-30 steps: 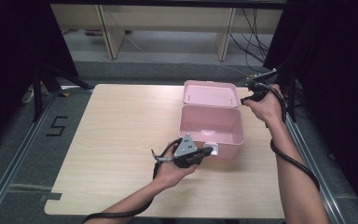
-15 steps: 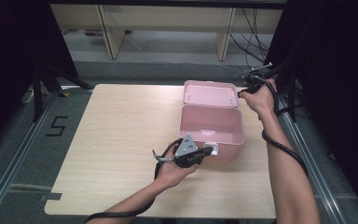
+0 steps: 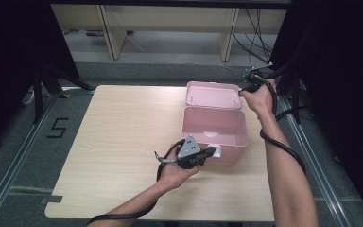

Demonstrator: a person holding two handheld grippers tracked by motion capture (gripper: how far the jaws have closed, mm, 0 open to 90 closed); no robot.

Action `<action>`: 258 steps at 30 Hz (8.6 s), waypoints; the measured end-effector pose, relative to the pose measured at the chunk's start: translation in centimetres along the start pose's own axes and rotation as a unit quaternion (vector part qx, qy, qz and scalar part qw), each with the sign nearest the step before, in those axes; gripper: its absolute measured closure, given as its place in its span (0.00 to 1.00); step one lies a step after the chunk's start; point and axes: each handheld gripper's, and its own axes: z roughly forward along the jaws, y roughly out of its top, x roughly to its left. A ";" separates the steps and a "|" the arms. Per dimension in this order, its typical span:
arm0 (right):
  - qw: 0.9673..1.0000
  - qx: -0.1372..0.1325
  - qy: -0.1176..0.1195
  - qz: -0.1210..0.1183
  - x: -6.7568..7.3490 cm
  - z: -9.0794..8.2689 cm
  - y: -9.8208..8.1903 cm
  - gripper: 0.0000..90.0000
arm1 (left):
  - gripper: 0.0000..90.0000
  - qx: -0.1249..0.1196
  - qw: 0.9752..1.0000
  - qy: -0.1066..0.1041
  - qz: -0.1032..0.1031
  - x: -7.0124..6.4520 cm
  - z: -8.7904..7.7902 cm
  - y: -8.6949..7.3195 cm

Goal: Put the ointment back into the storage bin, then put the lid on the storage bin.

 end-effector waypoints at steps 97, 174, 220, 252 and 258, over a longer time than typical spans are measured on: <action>0.996 0.024 -0.024 0.082 -0.6 5.9 0.5 0.90 | 1.00 0.021 1.000 -0.011 -0.001 0.1 0.3 0.5; 0.991 0.016 -0.023 0.132 -0.7 3.4 1.3 0.98 | 1.00 0.040 0.999 0.002 -0.009 -0.8 0.4 0.6; 0.992 -0.042 -0.017 0.120 -0.8 -0.3 1.8 1.00 | 1.00 0.042 0.999 0.005 -0.015 -0.9 0.7 0.7; 0.992 -0.080 -0.016 0.093 -0.3 -2.9 1.1 1.00 | 1.00 0.041 0.999 0.008 -0.023 -0.9 0.7 0.7; 0.992 -0.089 -0.012 0.094 -0.1 -3.3 0.9 1.00 | 1.00 0.037 0.999 0.003 -0.025 -0.7 0.8 0.7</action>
